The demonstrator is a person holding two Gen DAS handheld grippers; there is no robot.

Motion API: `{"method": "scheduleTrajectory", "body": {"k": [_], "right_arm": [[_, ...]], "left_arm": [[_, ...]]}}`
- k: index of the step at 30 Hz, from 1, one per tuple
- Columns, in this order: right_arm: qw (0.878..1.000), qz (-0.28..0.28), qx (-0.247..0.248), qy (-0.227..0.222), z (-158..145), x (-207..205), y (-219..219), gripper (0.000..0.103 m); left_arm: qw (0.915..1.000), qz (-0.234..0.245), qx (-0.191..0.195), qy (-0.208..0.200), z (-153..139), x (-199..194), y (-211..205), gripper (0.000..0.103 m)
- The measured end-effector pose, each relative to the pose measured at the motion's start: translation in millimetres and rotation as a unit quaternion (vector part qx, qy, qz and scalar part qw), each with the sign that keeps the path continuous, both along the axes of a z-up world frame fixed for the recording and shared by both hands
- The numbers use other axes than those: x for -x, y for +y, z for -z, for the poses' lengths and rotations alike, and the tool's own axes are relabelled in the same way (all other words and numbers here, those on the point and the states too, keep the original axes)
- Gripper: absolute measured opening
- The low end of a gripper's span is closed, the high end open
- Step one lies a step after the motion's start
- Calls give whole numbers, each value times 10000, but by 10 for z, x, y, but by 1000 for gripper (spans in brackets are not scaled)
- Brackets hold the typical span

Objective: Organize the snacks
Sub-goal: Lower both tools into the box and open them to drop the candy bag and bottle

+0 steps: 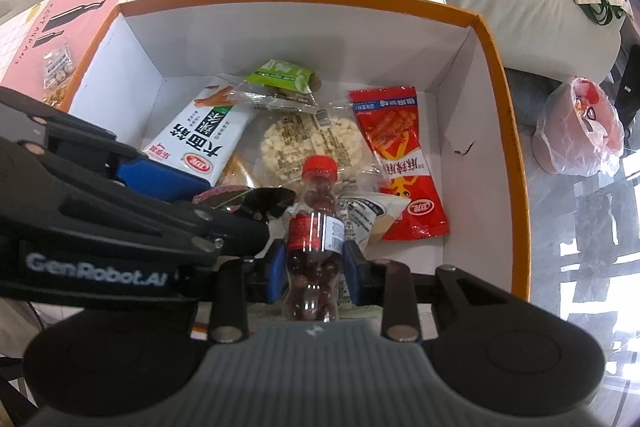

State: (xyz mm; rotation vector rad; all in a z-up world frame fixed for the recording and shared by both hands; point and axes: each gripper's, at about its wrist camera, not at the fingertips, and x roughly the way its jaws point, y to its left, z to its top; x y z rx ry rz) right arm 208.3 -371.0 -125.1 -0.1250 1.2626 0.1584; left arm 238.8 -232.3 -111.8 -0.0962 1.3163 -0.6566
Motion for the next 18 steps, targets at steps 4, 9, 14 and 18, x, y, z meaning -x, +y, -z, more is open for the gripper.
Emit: {"method": "scheduleTrajectory", "body": {"k": [4,9,14,18], "right_arm": [[9997,93,214,-32,-9,6,12,29],[9991,225,352,-73,-14,22,-12,29],[9976,284,632,-45,9,6,55,29],[9936,173,1116,-53,68,-4,121,29]], "left_arm": [[9993,4,-133,-339,-157,62,83,70],[9973,-65,-209,-694,-355,147,238,78],[9944,-227,-437,-938,-481,246,413,78],[9924,-358,-539,-1045,-559,322,593,78]]}}
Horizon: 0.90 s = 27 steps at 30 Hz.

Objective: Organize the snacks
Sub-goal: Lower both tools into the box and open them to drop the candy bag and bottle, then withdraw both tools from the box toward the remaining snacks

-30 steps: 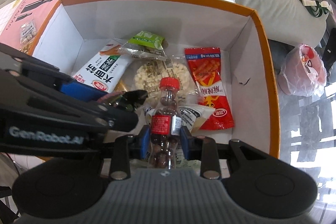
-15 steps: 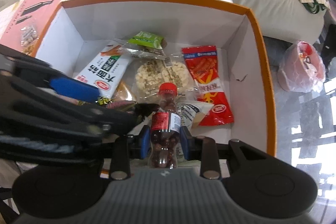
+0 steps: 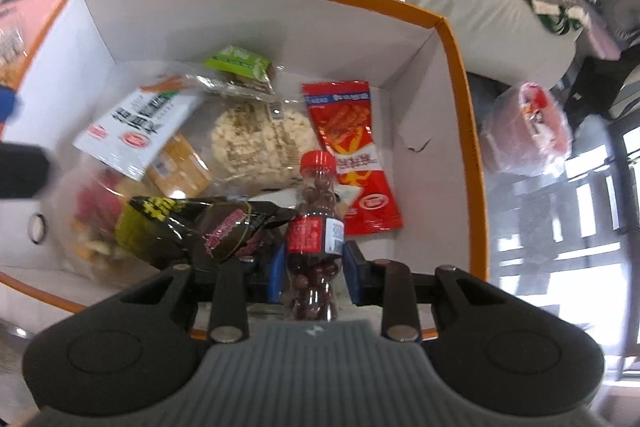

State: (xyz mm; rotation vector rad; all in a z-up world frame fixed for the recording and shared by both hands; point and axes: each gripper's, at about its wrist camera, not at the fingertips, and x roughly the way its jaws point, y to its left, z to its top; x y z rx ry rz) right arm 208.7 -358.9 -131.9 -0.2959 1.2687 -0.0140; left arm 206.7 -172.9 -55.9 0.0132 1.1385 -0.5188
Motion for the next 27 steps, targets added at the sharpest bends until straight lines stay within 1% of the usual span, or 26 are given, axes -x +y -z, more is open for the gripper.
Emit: {"method": "scheduleTrajectory", "body": {"k": [1,5,7,8,10,11,13,14,15,17,20,23,27], "right_arm": [[10000,31,41,19,7,-6,-5,29],[9997,215,136,2,-42,-22,-54,41],[9996,275,84,21,-87,-19,-48,46],[9995,304,90,14,-111,-15,-38,46],[9994,283,178,-49,-158,5,-3,48],[9992,262,271,-109,-197,29,31,53],[9988,227,360,-245,-283,74,85,57],[9987,211,341,-326,-350,107,125,58],[9986,209,303,-386,-407,136,156,58],[9984,211,201,-494,-502,177,208,66],[9968,319,11,-734,-678,277,309,66],[9937,404,-364,-975,-837,396,438,66],[9854,456,-933,-1350,-991,587,675,66]], "left_arm": [[10000,-16,-8,3,-13,23,44,78],[9998,-31,128,131,-86,106,234,78],[9998,-78,157,101,-135,159,321,78],[9998,-103,148,75,-162,190,364,78],[9998,-123,154,42,-218,244,446,77],[9997,-110,197,18,-256,277,495,77],[9995,-91,291,-77,-335,352,588,76],[9994,-95,311,-130,-371,390,630,76],[9992,-111,306,-214,-412,436,678,76],[9989,-133,231,-377,-470,519,753,76],[9975,-205,127,-660,-553,634,881,76],[9959,-318,109,-838,-605,722,1028,75],[9930,-516,104,-1059,-626,850,1260,75]]}}
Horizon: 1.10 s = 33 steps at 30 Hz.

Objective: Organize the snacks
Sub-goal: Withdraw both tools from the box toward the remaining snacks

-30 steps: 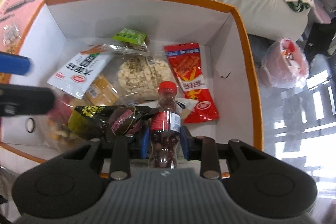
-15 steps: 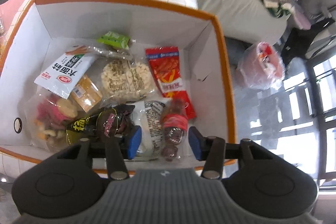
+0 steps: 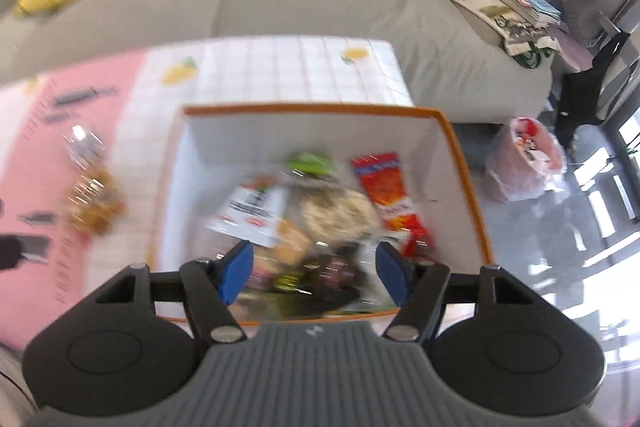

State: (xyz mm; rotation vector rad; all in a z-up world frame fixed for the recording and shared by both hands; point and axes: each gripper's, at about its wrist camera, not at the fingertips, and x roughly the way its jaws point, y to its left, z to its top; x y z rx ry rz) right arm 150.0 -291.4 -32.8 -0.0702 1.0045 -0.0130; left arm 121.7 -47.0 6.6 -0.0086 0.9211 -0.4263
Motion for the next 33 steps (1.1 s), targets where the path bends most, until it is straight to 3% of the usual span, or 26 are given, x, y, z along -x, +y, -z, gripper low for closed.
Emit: {"method": "scheduleTrajectory", "body": {"k": [8,19,24,30,33], "right_arm": [[9917,71,-902,-909,-56,389,580,67],[9824,-212,-1211,-1404,397,721,1325,67],[9854,-371,-1065,-1274,664,760,1534,68],[9891,-594,-827,-1063,917,664,1702,68],[9893,-658,-935,-905,1016,572,1739,68]], "left_arm": [[9984,-523,-4,-238,139,236,510,71],[9953,-915,-157,-269,621,422,928,71],[9929,-1143,-70,-312,879,417,1097,71],[9902,-1352,346,-1,1082,311,1294,71],[9899,-1337,470,104,1125,248,1342,71]]}}
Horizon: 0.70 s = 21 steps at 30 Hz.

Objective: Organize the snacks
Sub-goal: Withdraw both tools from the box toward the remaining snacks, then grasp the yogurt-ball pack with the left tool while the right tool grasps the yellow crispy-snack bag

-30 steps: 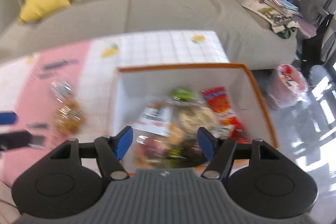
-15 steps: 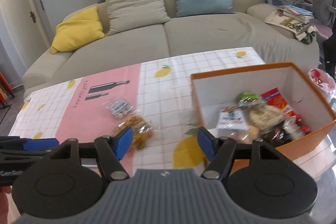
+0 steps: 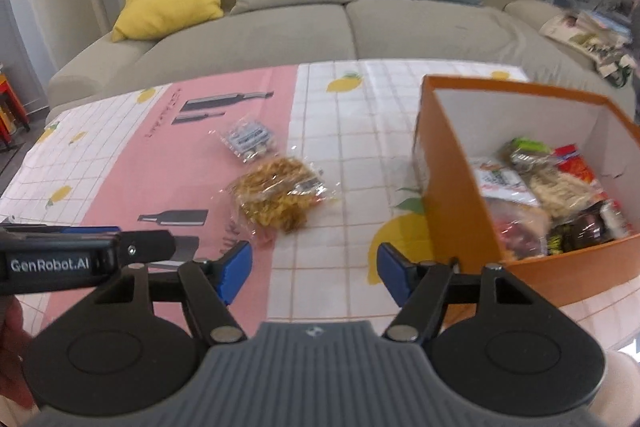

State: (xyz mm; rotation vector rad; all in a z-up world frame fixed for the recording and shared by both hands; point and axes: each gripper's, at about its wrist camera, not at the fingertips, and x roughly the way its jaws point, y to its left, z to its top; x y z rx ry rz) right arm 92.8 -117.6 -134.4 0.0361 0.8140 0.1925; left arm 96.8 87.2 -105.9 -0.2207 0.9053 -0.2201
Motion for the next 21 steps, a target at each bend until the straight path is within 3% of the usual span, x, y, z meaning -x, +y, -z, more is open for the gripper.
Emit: {"method": "scheduleTrajectory", "body": {"k": [6,10,13,16,21], "right_arm": [[9996,-117,186,158,130,-258,81,67],[9994,-231,198,155,175,-486,123,67],[9980,-568,140,249,229,-706,180,85],[9940,-965,437,254,318,-915,286,97],[9861,-1495,567,447,449,-1192,439,100]], "left_arm": [[9995,-76,42,302,111,-250,65,72],[9990,-29,-221,395,156,-437,96,72],[9979,-2,-408,497,201,-595,172,72],[9954,208,-706,608,240,-737,211,72],[9938,227,-843,683,309,-910,288,72]]}}
